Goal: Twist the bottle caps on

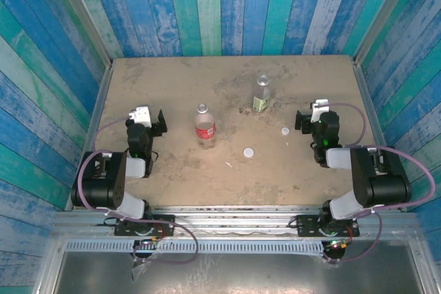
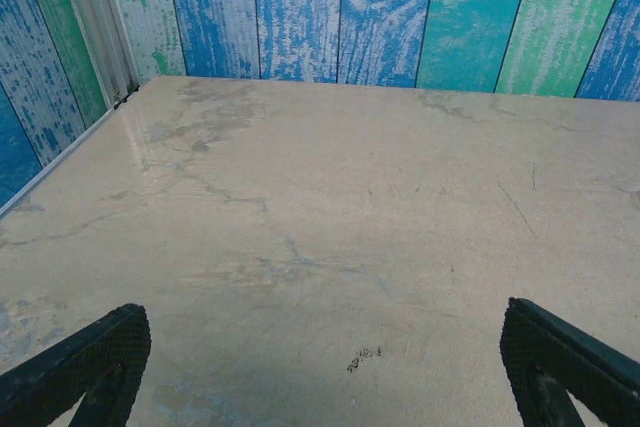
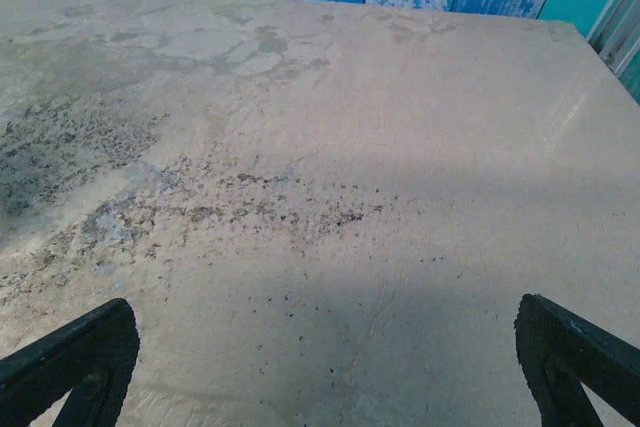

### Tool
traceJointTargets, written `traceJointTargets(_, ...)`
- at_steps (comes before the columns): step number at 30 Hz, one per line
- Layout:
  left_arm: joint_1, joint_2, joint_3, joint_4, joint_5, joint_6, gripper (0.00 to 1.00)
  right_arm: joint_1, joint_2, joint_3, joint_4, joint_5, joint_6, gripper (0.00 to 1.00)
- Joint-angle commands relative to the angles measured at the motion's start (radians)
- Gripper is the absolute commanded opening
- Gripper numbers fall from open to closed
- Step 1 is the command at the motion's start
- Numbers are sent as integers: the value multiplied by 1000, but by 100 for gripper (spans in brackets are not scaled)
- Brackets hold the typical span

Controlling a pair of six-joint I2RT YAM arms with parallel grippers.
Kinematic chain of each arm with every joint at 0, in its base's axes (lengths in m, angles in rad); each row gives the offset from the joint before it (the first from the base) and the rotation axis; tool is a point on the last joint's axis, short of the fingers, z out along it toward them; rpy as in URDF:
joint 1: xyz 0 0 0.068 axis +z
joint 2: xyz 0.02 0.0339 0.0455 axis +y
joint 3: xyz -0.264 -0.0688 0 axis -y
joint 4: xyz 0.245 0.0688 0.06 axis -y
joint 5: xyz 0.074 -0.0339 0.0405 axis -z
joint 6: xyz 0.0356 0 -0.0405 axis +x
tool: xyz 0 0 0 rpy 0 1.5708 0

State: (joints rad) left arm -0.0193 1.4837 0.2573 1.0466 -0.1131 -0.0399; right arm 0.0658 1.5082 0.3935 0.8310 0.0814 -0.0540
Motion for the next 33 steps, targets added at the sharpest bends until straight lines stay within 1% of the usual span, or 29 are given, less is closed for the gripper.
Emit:
traceJointTargets(1,4,18,18,17,5,10,94,3,6,13,3,3,-6,100)
traceJointTargets(31,4,17,16,19,6,11,94,3,5,12,3,3,-8,100)
traceJointTargets(33,4,2,15,16,-4,9,94,3,-10,4,8,-15,-13,100)
